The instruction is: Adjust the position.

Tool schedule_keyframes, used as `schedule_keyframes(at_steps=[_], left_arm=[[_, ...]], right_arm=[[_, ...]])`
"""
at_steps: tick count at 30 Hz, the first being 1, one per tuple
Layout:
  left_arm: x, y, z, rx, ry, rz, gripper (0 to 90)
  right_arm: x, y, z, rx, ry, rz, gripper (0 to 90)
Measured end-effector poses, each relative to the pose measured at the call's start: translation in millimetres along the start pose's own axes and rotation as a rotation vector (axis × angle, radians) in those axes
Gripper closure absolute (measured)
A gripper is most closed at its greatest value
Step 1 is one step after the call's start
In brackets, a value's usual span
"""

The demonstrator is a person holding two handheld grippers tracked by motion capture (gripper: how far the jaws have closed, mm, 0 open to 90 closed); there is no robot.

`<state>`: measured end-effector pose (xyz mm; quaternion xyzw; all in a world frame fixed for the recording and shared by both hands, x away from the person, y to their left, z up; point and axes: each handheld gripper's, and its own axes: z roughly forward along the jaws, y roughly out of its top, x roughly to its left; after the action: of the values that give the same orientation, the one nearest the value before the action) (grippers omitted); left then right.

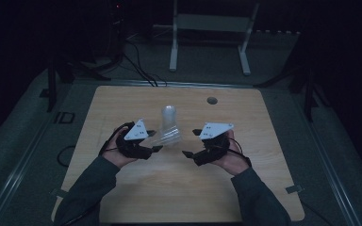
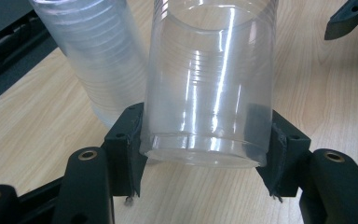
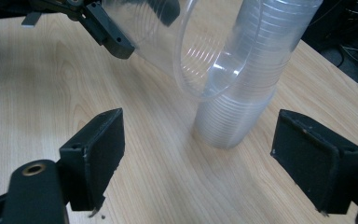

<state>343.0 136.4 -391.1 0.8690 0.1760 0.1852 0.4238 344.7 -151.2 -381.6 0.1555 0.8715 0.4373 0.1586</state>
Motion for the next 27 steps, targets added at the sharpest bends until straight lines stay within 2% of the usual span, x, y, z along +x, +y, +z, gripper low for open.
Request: schedule_keyframes(at_steps=[14,27], left_arm=[[0.3,1.5,-3.8,-0.043,0.009,-0.019,41.0],[1.8,4.3,-10.3,-0.093,0.027,-0.034,41.1]], right_arm=[[-0.8,-3.4,2.7,-0.077,-0.015,0.078,16.8],[-2.7,-2.4,4.5,-0.116,-0.012,0.126,16.7]])
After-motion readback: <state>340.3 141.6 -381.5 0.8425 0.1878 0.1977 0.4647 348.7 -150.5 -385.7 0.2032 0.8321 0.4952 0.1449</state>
